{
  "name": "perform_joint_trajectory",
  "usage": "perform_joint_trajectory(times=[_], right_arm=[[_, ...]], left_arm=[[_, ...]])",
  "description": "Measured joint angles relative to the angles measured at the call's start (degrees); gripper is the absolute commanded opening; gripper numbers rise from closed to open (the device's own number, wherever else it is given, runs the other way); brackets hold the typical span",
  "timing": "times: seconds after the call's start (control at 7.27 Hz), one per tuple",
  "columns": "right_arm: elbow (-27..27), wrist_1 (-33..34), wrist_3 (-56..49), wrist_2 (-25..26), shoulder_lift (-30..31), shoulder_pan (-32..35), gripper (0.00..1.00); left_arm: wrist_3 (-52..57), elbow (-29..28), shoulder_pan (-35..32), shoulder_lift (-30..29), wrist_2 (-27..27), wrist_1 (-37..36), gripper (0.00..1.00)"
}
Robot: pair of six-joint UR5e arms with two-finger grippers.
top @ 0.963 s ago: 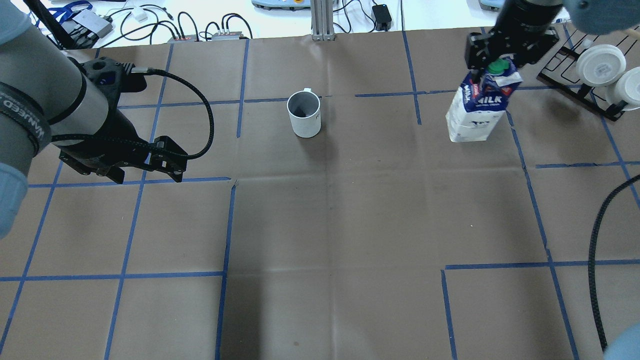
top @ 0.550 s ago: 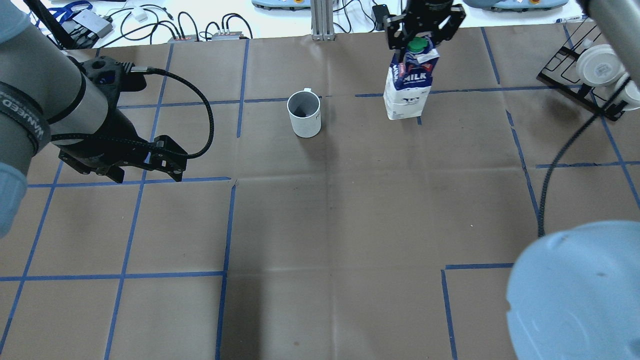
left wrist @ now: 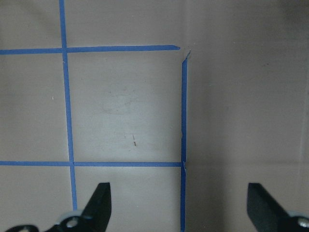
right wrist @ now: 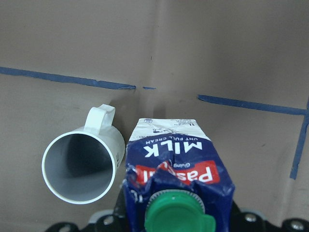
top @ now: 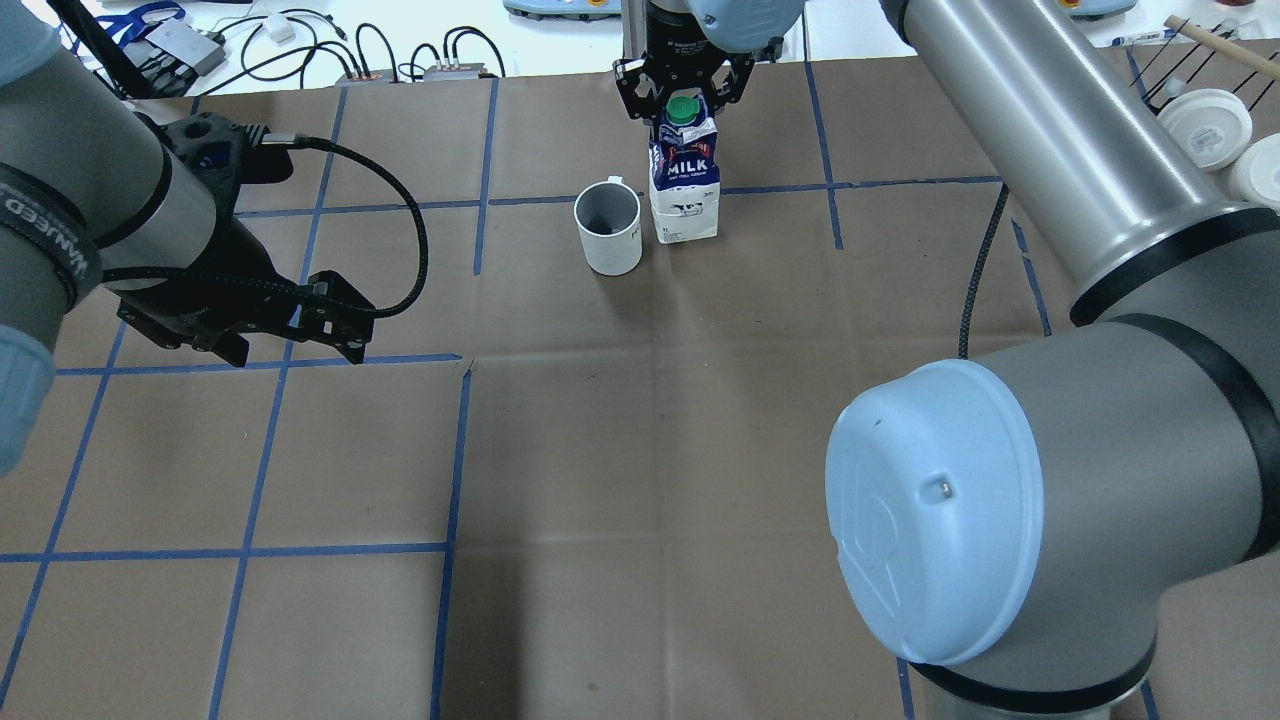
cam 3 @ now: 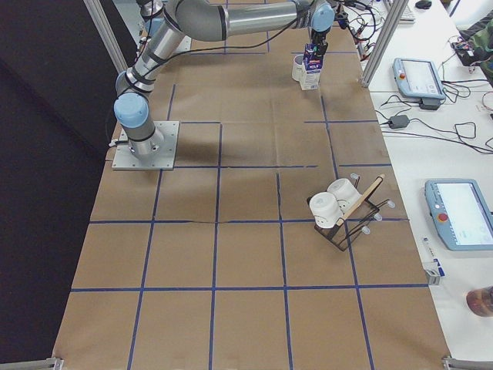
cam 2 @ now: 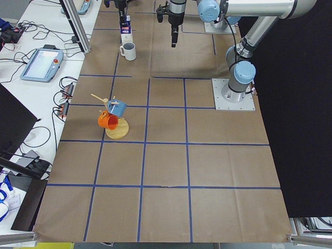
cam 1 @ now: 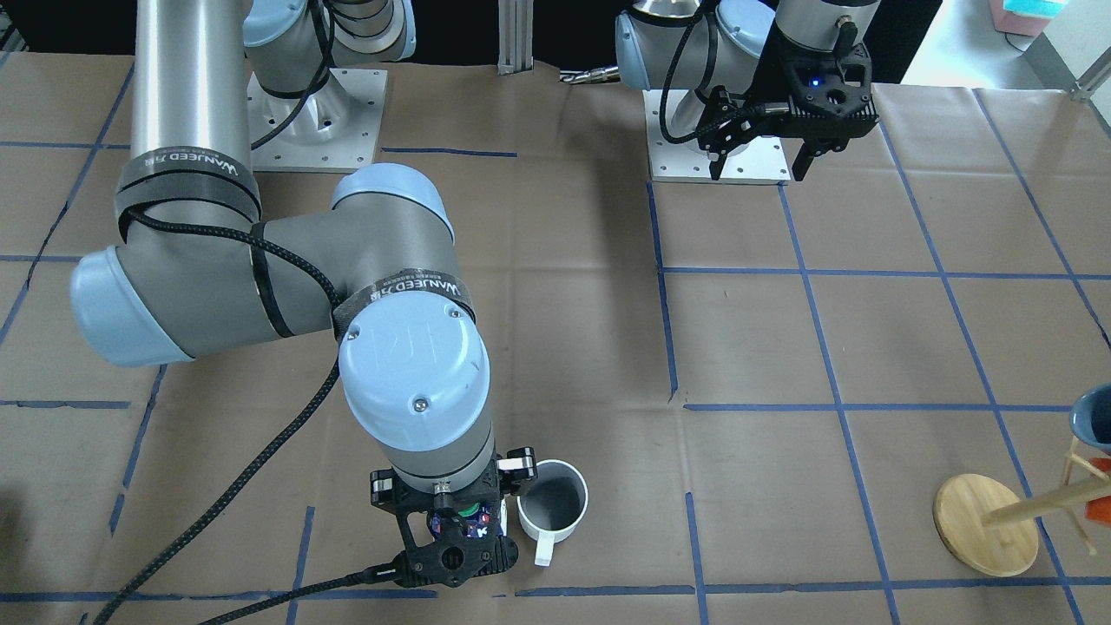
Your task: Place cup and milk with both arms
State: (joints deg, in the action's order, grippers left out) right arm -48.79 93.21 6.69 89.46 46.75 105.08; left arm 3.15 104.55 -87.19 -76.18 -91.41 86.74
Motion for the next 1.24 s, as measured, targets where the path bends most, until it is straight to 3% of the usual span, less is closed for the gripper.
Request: perform_joint_trajectory(times=[0.14, 0.28, 0.41, 0.83, 1.24], right_arm=[[-0.2, -0.1, 0.0, 0.0, -0.6, 0.0, 0.69], [-0.3, -0.1, 0.1, 0.0, -1.1, 0.0, 0.91], [-0.4, -0.2, 0.2, 0.0, -1.3, 0.1, 1.00], [-0.2, -1.9, 0.1, 0.0, -0.7, -0.1, 1.00], [-1.9, -13.3, -4.7, 0.2, 7.7, -1.5, 0.93]], left_arm=[[0.0, 0.0, 0.0, 0.0, 0.0, 0.0, 1.00], [0.1, 0.0, 0.0, 0.1, 0.0, 0.1, 1.00], [0.1, 0.0, 0.0, 0.1, 0.0, 0.1, 1.00], [0.1, 0.1, 0.0, 0.1, 0.0, 0.1, 1.00], [0.2, 0.1, 0.0, 0.1, 0.0, 0.2, 1.00]])
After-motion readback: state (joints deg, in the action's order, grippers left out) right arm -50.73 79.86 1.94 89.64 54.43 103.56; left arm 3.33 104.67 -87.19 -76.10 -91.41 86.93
